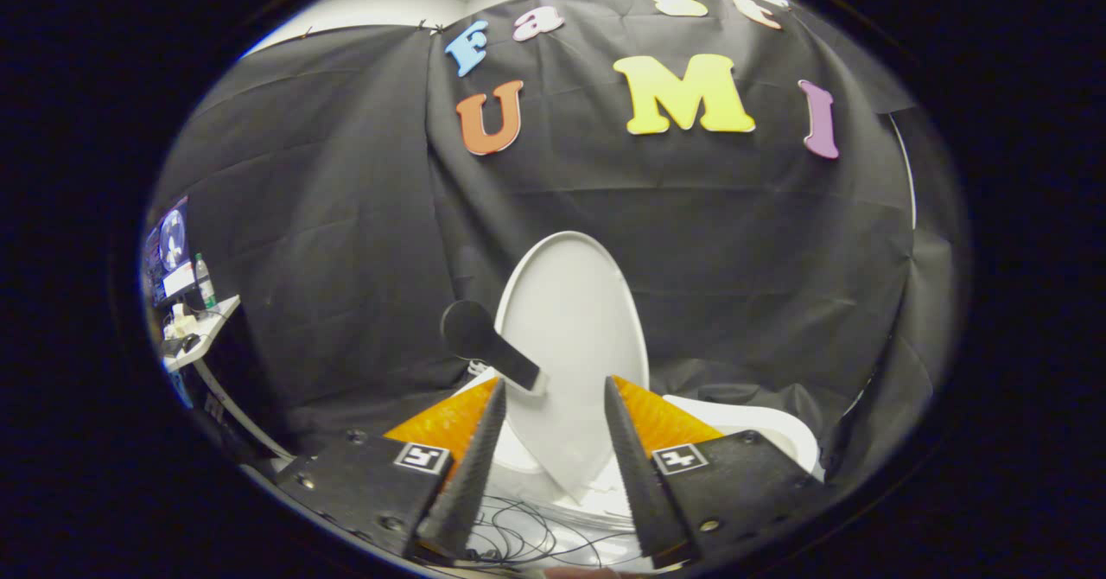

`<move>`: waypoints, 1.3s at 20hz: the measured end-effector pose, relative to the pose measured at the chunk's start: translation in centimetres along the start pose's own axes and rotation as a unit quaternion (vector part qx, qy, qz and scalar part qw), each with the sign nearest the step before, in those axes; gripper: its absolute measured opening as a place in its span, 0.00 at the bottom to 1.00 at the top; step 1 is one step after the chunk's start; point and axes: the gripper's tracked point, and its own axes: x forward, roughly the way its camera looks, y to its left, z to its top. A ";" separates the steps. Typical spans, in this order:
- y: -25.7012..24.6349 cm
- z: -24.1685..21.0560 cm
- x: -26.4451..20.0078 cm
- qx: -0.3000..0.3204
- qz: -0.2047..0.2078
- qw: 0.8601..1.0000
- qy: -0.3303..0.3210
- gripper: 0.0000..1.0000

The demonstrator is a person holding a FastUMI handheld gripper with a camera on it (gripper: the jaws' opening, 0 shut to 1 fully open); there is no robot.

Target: Open the toilet lid.

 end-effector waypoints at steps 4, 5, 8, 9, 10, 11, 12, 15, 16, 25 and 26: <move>-5.1 -0.1 -3.3 -0.017 -0.051 0.998 -0.032 0.89; -6.3 -0.4 -4.4 -0.017 -0.060 0.997 -0.037 0.91; -10.2 -1.7 -7.5 -0.011 -0.085 0.995 -0.047 0.98; -11.4 -2.0 -8.5 -0.006 -0.093 0.994 -0.052 0.98; -12.7 -2.3 -9.6 0.000 -0.101 0.993 -0.057 0.98; -14.0 -2.7 -10.5 0.008 -0.110 0.992 -0.061 0.98; -15.2 -3.1 -11.6 0.016 -0.117 0.991 -0.067 0.98; -18.7 -5.2 -14.3 0.026 -0.143 0.986 -0.077 0.98; -19.7 -5.8 -15.0 0.023 -0.151 0.985 -0.077 0.98; -22.8 -8.9 -20.9 0.009 -0.164 0.977 -0.137 0.99; -23.2 -9.4 -21.5 0.016 -0.166 0.976 -0.138 0.99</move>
